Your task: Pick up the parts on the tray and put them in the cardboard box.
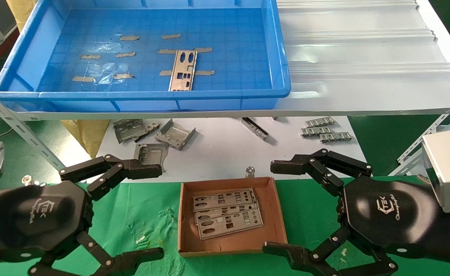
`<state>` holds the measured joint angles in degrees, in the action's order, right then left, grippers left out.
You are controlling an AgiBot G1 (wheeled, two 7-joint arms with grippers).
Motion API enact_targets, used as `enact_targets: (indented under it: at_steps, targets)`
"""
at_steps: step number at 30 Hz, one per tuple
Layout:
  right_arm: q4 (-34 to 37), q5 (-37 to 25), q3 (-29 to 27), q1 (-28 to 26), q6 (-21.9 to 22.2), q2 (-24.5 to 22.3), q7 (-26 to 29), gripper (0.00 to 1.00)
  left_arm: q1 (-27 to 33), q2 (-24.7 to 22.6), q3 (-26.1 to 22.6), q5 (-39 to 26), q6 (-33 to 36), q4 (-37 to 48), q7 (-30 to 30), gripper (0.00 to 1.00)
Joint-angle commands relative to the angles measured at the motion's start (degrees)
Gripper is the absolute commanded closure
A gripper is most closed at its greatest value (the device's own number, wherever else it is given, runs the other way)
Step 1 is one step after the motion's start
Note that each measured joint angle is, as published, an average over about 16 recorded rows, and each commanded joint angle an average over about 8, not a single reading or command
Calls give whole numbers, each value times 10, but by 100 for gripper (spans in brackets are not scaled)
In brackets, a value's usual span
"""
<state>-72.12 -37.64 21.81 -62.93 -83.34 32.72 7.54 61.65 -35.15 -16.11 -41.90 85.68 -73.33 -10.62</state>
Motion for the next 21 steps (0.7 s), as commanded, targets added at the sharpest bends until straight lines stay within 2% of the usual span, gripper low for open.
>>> enact_targets:
  at_steps: [1,21]
  targets:
    - [0,0,0,0,0,0,0,0,0,0,0,0,0,0,0,0]
    - [0,0,0,0,0,0,0,0,0,0,0,0,0,0,0,0]
